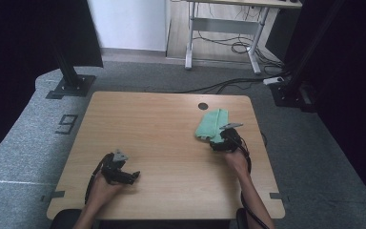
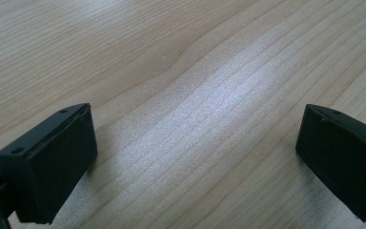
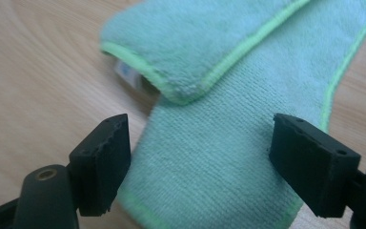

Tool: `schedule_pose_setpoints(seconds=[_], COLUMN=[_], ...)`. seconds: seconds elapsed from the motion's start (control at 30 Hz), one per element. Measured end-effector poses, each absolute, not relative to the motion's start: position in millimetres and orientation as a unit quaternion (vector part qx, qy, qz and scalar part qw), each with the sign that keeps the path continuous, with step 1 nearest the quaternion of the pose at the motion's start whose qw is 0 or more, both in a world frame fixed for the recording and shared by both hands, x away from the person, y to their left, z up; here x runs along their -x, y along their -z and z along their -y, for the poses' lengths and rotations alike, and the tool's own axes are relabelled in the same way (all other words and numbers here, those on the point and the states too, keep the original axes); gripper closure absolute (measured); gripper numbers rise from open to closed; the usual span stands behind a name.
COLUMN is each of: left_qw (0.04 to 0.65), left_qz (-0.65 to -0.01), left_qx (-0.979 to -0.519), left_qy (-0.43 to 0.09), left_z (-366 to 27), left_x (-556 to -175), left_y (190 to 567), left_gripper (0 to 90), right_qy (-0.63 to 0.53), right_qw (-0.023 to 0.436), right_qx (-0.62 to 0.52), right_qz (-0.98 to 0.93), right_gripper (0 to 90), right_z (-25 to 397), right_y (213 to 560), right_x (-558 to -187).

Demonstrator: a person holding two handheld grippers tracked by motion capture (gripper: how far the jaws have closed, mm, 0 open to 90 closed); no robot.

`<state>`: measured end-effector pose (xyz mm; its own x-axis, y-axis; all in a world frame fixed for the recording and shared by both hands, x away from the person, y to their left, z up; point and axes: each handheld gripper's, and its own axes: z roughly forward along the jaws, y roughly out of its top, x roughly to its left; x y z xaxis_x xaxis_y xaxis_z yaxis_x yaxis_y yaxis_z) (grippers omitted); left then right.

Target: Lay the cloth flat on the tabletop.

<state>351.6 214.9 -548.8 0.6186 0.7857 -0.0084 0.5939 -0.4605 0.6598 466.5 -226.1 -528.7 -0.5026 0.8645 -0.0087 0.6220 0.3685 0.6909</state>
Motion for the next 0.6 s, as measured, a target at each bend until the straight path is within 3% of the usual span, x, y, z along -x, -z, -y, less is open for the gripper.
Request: schedule_pose_setpoints(seconds=[0.17,0.3,0.37,0.6], left_qw=[0.318,0.318,0.318,0.319], left_qz=[-0.41,-0.41,-0.41,-0.409], left_qx=[-0.842,-0.841,-0.841,-0.842], left_qy=[-0.15,-0.15,-0.15,-0.15], left_z=[-215.0,-215.0,-215.0,-215.2], left_x=[-351.7,-351.6,-351.6,-351.5], left_y=[548.8,548.8,548.8,548.6], left_gripper=[0.0,0.0,0.0,0.0], right_qy=[-0.307,-0.321,-0.324,-0.339], right_qw=[0.198,0.188,0.183,0.17], right_qx=[-0.456,-0.46,-0.465,-0.462], right_qz=[-0.811,-0.806,-0.803,-0.802], right_gripper=[33.8,61.5,66.9,69.3], right_z=[227.2,230.6,232.3,232.4], right_y=[539.5,537.9,537.8,539.2], right_x=[-469.4,-464.7,-463.0,-453.4])
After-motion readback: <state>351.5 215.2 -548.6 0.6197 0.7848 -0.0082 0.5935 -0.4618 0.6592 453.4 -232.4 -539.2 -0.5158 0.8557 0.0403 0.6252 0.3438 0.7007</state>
